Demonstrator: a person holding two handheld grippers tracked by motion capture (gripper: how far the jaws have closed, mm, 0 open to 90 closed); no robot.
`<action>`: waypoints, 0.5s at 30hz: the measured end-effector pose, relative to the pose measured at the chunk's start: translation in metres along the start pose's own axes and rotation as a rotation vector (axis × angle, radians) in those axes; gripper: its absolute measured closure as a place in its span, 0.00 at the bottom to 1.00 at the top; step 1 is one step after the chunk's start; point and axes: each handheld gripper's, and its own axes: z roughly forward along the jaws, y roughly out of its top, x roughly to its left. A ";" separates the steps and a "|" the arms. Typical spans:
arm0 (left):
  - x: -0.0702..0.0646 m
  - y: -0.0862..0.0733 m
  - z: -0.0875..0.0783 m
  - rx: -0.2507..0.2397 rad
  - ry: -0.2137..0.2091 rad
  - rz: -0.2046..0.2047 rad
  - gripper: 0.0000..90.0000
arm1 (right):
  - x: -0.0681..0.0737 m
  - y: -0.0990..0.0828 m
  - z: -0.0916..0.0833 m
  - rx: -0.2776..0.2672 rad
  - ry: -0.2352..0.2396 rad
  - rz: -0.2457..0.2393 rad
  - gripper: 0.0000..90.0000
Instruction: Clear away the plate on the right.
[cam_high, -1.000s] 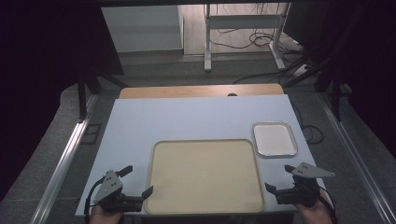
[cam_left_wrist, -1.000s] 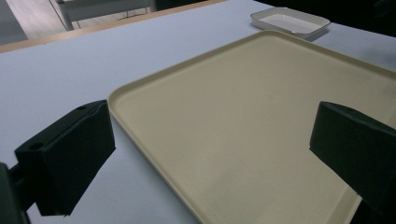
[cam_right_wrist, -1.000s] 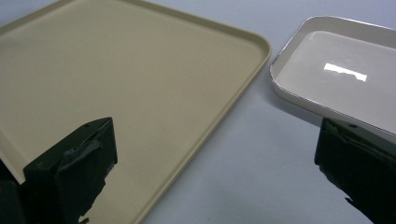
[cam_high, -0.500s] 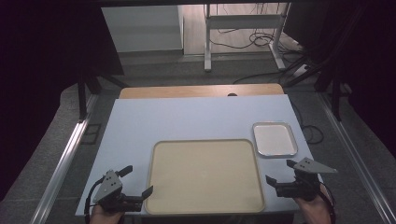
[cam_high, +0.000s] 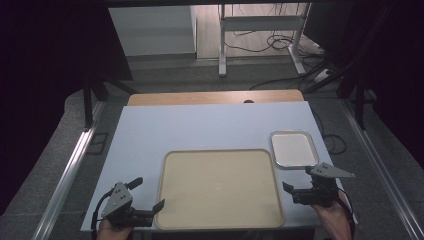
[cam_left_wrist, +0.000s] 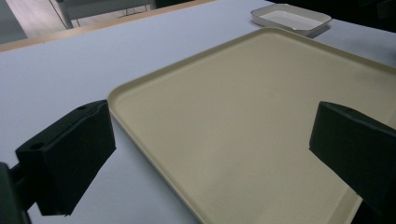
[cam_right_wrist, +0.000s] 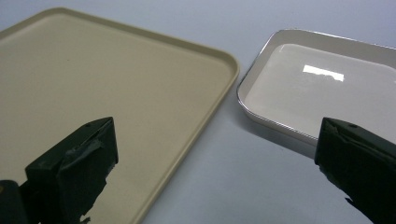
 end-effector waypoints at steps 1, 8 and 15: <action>0.000 0.000 0.000 0.000 0.000 0.000 0.00 | -0.001 0.001 0.001 0.005 0.002 0.006 0.00; 0.000 0.000 0.000 0.001 0.000 -0.001 0.00 | -0.005 0.003 0.005 0.012 -0.001 0.020 0.00; 0.000 0.000 0.000 0.003 0.000 0.001 0.00 | -0.008 0.008 0.012 0.015 -0.014 0.012 0.00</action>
